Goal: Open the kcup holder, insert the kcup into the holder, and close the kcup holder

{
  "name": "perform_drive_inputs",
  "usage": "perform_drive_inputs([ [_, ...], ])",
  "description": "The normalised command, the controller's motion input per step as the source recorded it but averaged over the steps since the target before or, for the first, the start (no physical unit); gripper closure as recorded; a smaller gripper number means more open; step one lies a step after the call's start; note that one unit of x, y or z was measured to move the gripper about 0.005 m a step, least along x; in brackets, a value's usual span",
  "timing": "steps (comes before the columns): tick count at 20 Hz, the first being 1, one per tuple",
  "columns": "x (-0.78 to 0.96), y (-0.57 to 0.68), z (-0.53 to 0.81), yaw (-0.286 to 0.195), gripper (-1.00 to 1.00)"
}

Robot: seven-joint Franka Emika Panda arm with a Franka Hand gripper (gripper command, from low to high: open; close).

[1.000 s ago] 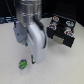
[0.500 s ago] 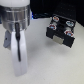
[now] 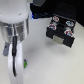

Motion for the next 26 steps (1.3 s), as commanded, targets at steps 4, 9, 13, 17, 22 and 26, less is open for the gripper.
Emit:
perform_drive_inputs([
  [4, 0.07, -0.06, -0.07, -0.076, -1.00],
  [9, 0.02, 0.01, -0.04, -0.040, -1.00],
  [13, 0.01, 0.03, -0.03, -0.016, -1.00],
  [17, 0.00, -0.03, -0.03, -0.034, -1.00],
  [22, 0.10, 0.08, -0.04, 0.000, -1.00],
  [26, 0.02, 0.03, -0.19, 0.000, -1.00],
])
